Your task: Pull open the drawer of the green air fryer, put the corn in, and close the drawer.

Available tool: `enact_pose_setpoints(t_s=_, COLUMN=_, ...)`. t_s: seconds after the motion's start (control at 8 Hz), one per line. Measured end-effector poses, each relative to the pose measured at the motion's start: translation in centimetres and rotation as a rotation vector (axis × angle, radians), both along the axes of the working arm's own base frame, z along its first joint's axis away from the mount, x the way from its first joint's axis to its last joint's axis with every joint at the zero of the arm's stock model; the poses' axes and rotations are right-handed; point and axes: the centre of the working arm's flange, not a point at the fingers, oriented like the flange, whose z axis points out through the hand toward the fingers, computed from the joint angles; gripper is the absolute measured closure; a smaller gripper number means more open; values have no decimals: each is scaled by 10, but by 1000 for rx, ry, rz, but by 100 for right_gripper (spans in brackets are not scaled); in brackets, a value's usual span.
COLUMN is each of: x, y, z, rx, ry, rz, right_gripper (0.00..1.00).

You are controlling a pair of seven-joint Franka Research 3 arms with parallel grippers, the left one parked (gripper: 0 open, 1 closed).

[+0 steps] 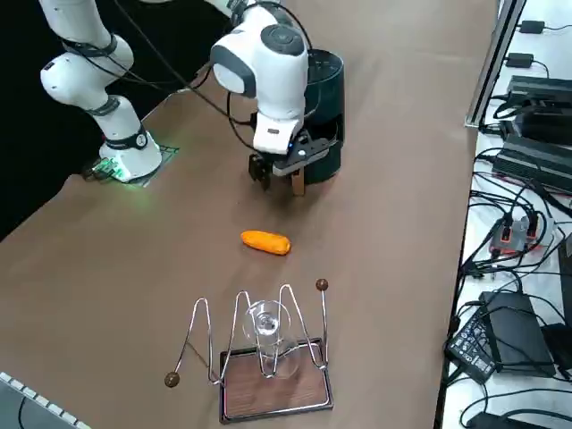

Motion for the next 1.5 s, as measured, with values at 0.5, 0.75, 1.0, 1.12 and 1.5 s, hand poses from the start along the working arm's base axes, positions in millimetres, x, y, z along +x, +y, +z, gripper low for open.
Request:
enact_pose_setpoints(t_s=0.5, x=-1, y=-51, z=-40, rx=-6, ry=-48, rz=271, right_gripper=0)
enact_pose_setpoints(t_s=0.75, x=2, y=-60, z=-73, rx=-14, ry=-61, rz=328, right_gripper=0)
enact_pose_setpoints(t_s=1.0, x=1, y=-65, z=-101, rx=-15, ry=-54, rz=374, right_gripper=0)
enact_pose_setpoints(t_s=1.12, x=0, y=-66, z=-111, rx=-18, ry=-47, rz=394, right_gripper=0)
enact_pose_setpoints(t_s=1.5, x=-2, y=-69, z=-123, rx=-20, ry=-39, rz=405, right_gripper=21)
